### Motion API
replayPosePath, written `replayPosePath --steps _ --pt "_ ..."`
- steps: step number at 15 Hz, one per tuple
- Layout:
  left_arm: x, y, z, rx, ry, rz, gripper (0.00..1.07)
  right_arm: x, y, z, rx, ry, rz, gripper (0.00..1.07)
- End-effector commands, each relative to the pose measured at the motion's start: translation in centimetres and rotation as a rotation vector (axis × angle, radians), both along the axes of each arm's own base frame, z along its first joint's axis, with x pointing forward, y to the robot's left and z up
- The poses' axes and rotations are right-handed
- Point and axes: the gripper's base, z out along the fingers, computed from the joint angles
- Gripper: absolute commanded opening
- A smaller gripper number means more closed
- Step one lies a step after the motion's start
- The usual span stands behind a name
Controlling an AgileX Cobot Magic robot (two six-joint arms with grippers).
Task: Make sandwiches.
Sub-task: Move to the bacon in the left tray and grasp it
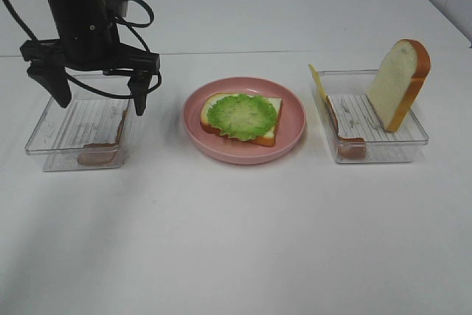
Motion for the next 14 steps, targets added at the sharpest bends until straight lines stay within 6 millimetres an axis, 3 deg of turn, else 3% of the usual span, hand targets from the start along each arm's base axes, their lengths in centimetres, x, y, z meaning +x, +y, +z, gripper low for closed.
replayPosePath --steps 1,14 --pt "0.3 -0.6 -1.7 -0.051 0.017 0.018 0.97 -0.3 0.0 0.0 -0.003 -0.03 -0.003 0.92" --pt "1.0 -1.1 -4.9 -0.066 0.037 0.05 0.93 -0.3 0.0 0.0 -0.003 -0.03 -0.003 0.92"
